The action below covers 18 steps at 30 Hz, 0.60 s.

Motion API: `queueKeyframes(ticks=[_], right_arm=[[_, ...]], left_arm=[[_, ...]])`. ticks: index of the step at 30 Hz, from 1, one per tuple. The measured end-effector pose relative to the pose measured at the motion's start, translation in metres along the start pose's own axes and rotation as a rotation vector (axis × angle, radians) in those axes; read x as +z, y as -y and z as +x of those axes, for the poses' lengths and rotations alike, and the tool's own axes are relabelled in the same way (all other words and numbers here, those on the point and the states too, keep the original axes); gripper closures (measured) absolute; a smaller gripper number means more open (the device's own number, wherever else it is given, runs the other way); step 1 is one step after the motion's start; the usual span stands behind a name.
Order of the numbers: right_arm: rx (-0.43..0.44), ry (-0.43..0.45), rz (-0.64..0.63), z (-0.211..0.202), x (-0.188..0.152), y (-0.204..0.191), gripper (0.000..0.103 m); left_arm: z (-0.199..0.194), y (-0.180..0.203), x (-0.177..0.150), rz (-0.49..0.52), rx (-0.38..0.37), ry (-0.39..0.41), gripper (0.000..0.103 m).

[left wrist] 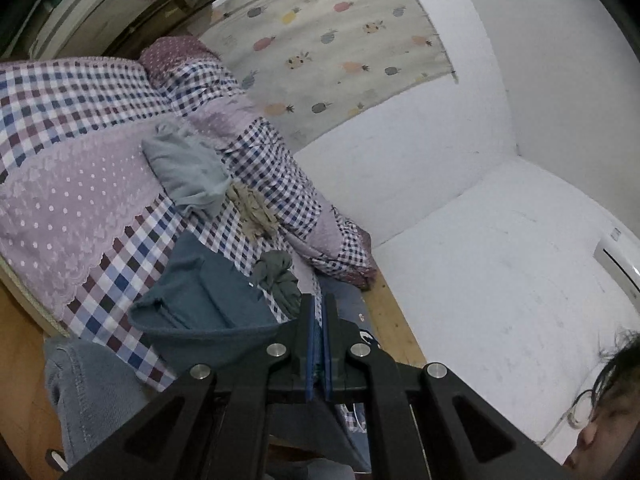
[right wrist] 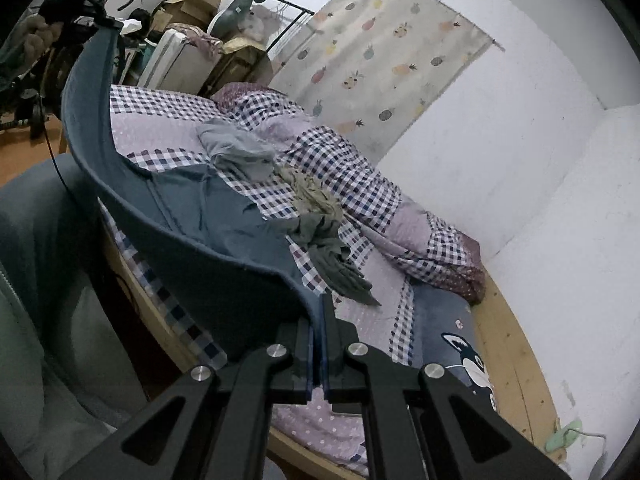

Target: Fold clothes

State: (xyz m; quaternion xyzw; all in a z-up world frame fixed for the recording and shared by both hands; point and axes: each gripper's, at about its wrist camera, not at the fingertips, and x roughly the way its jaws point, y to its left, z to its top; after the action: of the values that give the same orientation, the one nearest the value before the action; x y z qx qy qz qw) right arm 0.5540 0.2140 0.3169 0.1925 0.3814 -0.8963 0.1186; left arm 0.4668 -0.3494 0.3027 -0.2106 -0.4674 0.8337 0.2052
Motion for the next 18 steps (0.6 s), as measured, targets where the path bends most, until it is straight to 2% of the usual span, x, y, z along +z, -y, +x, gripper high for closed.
queueKeyframes(ticks=[10,18], right_arm=[[-0.07,-0.028,0.01,0.035,0.008,0.013,0.103],[-0.071,-0.043,0.007,0.056,0.014,0.016,0.103]], left_arm=[[0.029,-0.007,0.024,-0.015,0.022,0.008,0.101],[0.043,-0.02,0.033,-0.032,0.04,-0.003,0.101]])
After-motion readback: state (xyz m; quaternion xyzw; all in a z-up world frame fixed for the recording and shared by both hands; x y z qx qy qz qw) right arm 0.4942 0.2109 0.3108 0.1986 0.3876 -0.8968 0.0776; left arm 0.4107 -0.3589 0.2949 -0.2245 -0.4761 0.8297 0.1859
